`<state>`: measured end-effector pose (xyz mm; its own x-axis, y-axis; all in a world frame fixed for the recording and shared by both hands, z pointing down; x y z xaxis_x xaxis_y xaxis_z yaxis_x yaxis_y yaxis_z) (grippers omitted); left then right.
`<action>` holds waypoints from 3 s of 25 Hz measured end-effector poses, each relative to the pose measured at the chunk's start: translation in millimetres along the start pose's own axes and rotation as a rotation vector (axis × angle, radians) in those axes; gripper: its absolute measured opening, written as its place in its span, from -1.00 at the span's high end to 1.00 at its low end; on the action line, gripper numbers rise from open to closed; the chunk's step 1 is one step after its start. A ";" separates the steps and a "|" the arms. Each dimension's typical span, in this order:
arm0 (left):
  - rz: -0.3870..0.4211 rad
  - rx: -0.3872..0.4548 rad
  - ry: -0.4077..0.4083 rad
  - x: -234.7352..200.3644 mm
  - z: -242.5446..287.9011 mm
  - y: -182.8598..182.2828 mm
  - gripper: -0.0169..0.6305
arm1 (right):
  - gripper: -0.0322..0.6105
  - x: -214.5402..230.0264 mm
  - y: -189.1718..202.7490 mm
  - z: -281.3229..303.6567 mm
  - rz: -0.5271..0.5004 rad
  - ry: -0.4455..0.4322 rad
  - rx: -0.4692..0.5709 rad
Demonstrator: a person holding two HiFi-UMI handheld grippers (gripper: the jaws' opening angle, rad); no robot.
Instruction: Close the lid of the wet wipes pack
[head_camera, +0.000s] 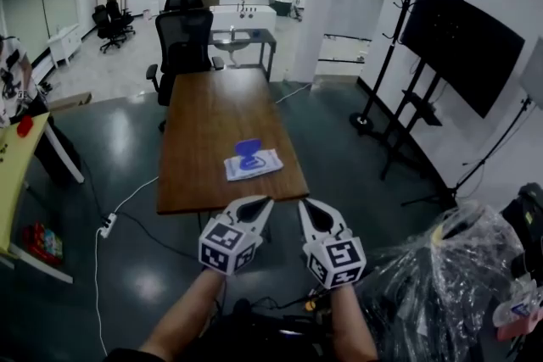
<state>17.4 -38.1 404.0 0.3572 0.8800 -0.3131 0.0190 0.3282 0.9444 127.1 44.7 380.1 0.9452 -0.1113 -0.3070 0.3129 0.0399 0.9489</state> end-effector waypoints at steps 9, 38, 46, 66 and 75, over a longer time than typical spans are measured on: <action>-0.037 -0.028 0.009 -81.1 63.3 -16.6 0.92 | 0.87 41.3 17.3 95.3 -0.003 0.013 -0.052; -0.131 -0.146 -0.464 -202.7 169.6 15.2 0.92 | 0.86 139.7 118.4 287.3 0.081 -0.449 -0.076; -0.166 -0.153 -0.478 -249.0 178.4 16.9 0.92 | 0.86 123.9 139.8 321.0 0.029 -0.506 -0.187; -0.216 -0.384 -0.335 -346.0 217.4 35.3 0.92 | 0.86 125.7 160.7 355.1 0.005 -0.388 -0.378; -0.274 -0.403 -0.332 -314.2 207.6 53.6 0.92 | 0.86 118.5 168.2 369.6 0.019 -0.496 -0.367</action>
<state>100.0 -368.2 573.9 0.6641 0.6114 -0.4304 -0.1816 0.6903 0.7004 257.2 -328.8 530.2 0.8225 -0.5522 -0.1360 0.3913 0.3759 0.8400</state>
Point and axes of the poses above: the fingertips, and each gripper's own axes: z forward along the fingers, x to its right, y out of its underside, the point moved 6 cm from there along -z, backward along the fingers, and after that the axes turned 14 degrees about -z, right-handed, at the moved point
